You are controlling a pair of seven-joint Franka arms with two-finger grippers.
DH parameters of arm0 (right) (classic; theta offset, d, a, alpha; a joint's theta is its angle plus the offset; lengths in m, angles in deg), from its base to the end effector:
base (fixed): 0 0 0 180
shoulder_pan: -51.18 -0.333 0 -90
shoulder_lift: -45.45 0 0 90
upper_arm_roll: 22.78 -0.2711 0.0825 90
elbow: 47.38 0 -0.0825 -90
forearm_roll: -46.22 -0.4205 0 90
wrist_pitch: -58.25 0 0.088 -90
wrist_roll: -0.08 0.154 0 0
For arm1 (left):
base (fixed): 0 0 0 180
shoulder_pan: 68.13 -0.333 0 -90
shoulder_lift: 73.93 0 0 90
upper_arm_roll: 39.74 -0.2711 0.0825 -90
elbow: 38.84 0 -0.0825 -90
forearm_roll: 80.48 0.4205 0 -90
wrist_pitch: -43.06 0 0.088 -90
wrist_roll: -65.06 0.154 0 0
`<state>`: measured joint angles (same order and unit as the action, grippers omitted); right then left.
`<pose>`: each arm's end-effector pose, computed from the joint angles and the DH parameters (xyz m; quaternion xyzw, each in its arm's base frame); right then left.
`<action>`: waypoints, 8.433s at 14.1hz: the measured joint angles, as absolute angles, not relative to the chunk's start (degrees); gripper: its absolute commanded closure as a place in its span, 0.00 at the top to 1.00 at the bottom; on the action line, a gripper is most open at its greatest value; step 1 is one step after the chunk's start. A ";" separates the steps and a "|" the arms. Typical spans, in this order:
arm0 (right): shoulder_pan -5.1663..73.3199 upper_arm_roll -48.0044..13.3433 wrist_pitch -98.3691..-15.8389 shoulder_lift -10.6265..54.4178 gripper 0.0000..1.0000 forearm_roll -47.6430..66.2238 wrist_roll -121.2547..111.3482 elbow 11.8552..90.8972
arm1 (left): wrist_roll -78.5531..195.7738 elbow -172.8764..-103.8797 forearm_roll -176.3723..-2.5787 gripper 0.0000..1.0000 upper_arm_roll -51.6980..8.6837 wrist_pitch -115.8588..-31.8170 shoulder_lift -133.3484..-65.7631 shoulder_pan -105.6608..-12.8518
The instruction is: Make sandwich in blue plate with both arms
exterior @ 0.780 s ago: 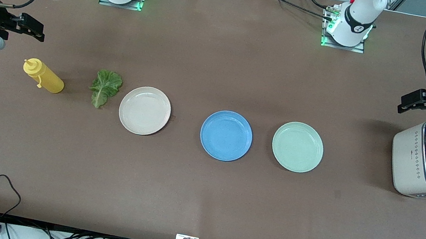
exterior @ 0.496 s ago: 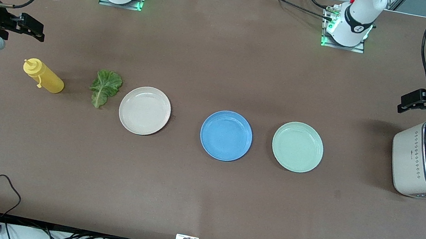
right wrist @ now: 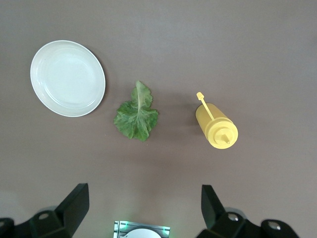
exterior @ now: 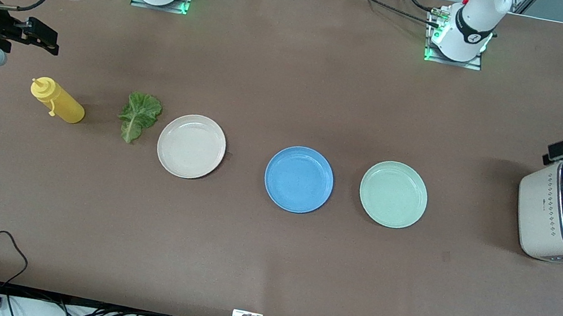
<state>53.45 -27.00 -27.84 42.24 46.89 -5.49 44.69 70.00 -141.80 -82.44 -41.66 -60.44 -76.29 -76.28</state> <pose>0.5859 0.0174 0.4765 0.9946 0.0655 -0.0801 0.0013 0.5955 0.1011 0.4123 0.9985 0.0490 -0.0137 0.0178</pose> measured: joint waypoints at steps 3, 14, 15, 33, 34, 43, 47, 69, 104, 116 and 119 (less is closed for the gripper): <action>53.45 -27.00 -27.83 42.24 1.00 46.89 -5.48 44.69 | 80.97 -141.97 -82.42 1.00 -41.98 -65.89 -81.71 -83.09; 53.46 -27.00 -27.79 42.24 1.00 46.89 -5.48 44.69 | 88.88 -141.97 -78.48 0.88 -42.02 -69.40 -88.26 -88.23; 53.46 -27.00 -27.79 42.24 1.00 46.89 -5.48 44.69 | 88.96 -141.97 -78.47 0.84 -42.02 -69.40 -88.75 -88.47; 53.42 -27.02 -27.58 41.07 1.00 46.89 -5.51 44.95 | 91.94 -139.17 -78.44 0.01 -41.92 -68.90 -92.36 -90.68; 53.39 -27.09 -27.51 40.88 1.00 46.89 -5.53 44.98 | 92.30 -136.71 -78.44 0.01 -41.77 -65.53 -92.14 -90.66; 48.66 -27.91 -37.31 33.86 1.00 46.87 -4.02 52.02 | 84.96 -119.65 -89.87 0.01 -27.91 -35.55 -89.08 -88.62; 47.70 -27.90 -59.32 35.67 1.00 46.87 -2.80 69.53 | 70.12 -124.58 -92.38 0.01 -15.93 -46.19 -94.20 -85.80; 49.64 -27.07 -91.25 24.88 0.10 46.85 -0.49 83.98 | 56.12 -130.44 -116.46 0.01 -14.06 -88.88 -114.20 -61.00; 25.43 -28.55 -58.66 17.68 0.00 29.97 63.15 46.38 | 61.52 -134.08 -88.78 1.00 -30.56 -70.37 -94.52 -69.34; 16.91 -28.53 -81.21 -0.75 0.00 22.48 91.39 32.60 | 62.93 -123.25 -81.77 1.00 -38.98 -49.74 -83.59 -69.74; 16.58 -28.52 -81.25 -3.24 0.11 22.32 92.85 30.10 | 62.48 -127.99 -81.77 1.00 -38.77 -50.69 -80.73 -69.61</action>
<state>16.58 -28.52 -81.25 -3.24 22.32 92.85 30.10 62.48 -127.99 -81.77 -38.77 -50.69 -80.73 -69.61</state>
